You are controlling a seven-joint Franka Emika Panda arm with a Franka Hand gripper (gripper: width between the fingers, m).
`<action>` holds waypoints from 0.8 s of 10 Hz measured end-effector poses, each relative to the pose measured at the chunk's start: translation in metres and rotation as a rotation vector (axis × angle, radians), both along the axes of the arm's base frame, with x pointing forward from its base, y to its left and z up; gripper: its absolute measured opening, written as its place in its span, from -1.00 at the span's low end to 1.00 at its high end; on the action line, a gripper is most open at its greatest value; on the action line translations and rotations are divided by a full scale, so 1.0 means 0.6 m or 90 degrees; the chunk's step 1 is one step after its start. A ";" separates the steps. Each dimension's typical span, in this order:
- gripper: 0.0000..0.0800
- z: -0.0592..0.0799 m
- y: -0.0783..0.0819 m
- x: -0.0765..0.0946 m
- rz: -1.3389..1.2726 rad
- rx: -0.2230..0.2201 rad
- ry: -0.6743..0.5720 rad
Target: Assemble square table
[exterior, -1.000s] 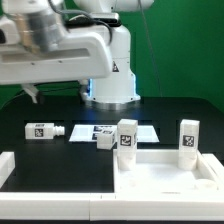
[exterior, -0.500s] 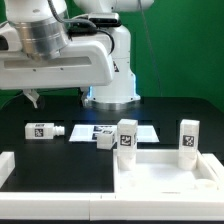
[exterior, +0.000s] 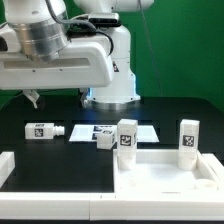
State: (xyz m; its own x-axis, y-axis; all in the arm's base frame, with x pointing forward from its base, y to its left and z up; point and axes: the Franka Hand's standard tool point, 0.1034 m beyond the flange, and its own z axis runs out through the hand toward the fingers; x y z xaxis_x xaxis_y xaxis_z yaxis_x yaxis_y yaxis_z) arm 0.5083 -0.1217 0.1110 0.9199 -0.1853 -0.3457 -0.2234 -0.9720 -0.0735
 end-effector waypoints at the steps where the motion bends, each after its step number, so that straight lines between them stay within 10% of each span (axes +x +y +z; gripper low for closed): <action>1: 0.62 -0.013 0.003 0.001 -0.010 -0.017 -0.006; 3: 0.62 -0.064 0.092 -0.067 0.009 -0.037 0.013; 8: 0.62 -0.063 0.087 -0.063 0.005 -0.028 0.011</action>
Offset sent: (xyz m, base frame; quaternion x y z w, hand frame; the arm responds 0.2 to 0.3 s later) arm 0.0000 0.0000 0.0000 0.0000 0.0000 0.0000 1.0000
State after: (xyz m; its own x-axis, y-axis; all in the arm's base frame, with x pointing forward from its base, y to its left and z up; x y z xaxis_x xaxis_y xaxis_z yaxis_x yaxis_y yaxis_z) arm 0.4705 -0.0692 0.0732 0.9155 -0.1936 -0.3526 -0.2166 -0.9759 -0.0264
